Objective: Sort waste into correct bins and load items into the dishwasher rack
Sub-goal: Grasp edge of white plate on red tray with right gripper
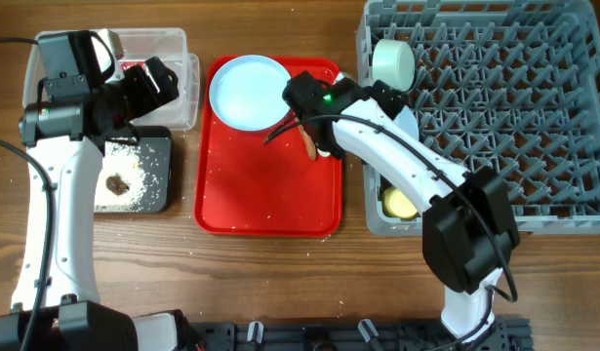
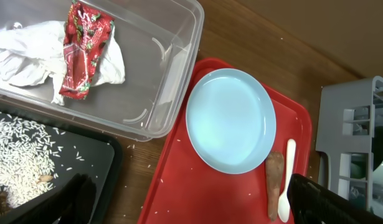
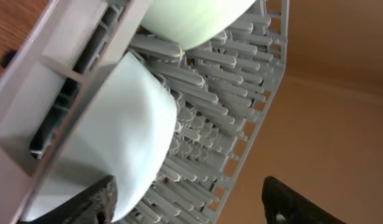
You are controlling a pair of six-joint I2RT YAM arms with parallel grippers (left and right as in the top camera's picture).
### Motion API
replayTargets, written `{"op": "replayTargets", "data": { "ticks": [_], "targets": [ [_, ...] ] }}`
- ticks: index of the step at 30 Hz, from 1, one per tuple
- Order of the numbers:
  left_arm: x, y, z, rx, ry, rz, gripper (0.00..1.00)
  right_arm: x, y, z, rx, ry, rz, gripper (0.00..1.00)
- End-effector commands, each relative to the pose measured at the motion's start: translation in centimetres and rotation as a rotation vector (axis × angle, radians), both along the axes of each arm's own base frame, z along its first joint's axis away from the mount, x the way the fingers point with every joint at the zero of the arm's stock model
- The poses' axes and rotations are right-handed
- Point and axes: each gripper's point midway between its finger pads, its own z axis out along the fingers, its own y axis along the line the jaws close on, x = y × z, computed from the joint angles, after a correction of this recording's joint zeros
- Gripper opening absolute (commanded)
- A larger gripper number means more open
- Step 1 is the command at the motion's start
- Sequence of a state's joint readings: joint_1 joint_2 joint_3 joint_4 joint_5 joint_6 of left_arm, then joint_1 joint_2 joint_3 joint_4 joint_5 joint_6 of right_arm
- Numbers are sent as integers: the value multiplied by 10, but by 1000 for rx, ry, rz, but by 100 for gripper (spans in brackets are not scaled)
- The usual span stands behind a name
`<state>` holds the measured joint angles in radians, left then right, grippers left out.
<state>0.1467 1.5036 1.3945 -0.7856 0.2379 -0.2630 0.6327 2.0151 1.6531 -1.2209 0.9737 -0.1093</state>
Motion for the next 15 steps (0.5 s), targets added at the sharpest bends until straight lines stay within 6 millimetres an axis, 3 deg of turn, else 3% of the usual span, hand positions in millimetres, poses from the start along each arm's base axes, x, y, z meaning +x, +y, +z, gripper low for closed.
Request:
{"op": "replayTargets", "data": {
  "ticks": [1,2,4,6,7,9,10,12,15],
  "targets": [
    [2,-1,7,6,-23,-26,100,16,27,15,227,-62,1,99],
    [2,-1,7,6,-23,-26,100,21,42,24,336,-78,15,100],
    [2,-1,7,6,-23,-26,100,29,101,44,696,-60,106,100],
    [2,-1,7,6,-23,-26,100,25,181,59,1098,42,282,100],
    [2,-1,7,6,-23,-26,100,22,209,66,1234,82,356,100],
    [2,-1,7,6,-23,-26,100,33,226,72,1403,23,252,99],
    [2,-1,7,6,-23,-26,100,42,228,66,1446,-18,178,92],
    [2,-1,7,6,-23,-26,100,57,218,34,1410,-78,29,85],
    [2,-1,7,6,-23,-25,100,58,213,-15,1322,-13,-27,78]
  ]
}}
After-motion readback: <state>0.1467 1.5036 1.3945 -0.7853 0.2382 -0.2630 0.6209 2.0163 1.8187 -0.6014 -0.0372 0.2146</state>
